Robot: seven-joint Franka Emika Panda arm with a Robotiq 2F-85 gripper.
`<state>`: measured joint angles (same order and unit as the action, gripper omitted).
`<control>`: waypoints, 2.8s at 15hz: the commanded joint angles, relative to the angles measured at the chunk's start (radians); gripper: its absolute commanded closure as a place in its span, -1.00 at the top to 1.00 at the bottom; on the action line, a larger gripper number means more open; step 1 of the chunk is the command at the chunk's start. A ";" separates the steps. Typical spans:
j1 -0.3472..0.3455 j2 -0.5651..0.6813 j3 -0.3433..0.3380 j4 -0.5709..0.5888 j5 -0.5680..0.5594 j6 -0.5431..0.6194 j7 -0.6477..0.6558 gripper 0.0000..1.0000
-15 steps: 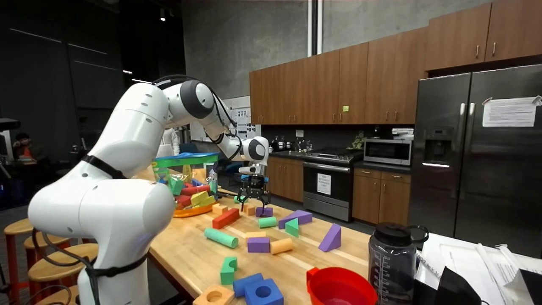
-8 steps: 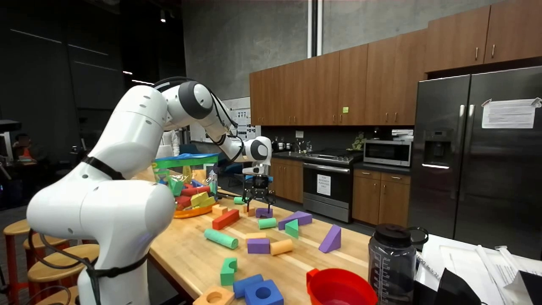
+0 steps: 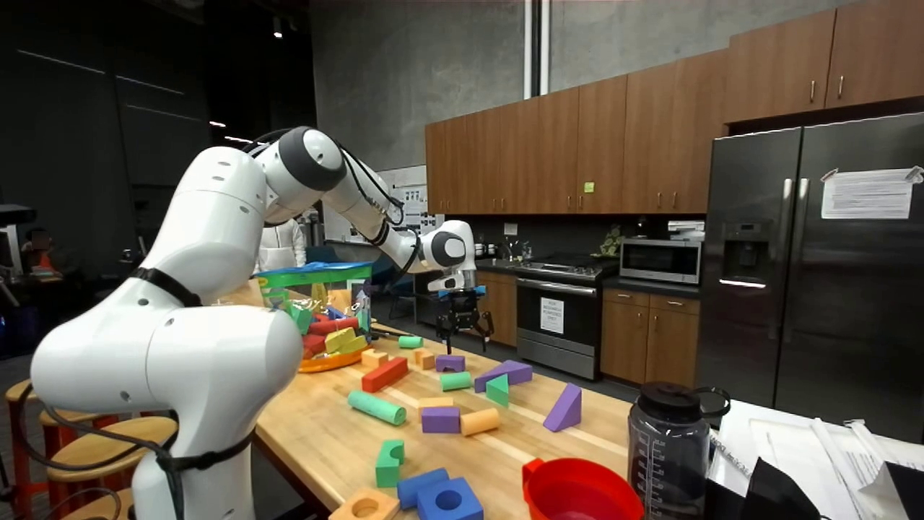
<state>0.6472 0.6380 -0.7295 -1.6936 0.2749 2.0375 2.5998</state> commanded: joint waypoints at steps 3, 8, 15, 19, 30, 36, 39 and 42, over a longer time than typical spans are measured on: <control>0.045 -0.045 0.029 -0.100 0.081 0.141 -0.001 1.00; 0.175 -0.036 -0.050 -0.149 0.260 0.191 0.000 1.00; 0.422 0.033 -0.285 -0.196 0.477 0.185 0.000 1.00; 0.538 0.065 -0.379 -0.215 0.506 0.192 -0.001 1.00; 0.508 0.016 -0.180 -0.213 -0.038 0.466 -0.024 1.00; 0.472 0.033 -0.172 -0.195 -0.073 0.508 -0.002 1.00; 0.448 0.061 -0.167 -0.166 -0.076 0.483 -0.005 1.00; 0.407 0.093 -0.145 -0.103 -0.125 0.408 -0.028 1.00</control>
<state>1.0859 0.6928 -0.8812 -1.8674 0.1679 2.5186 2.5997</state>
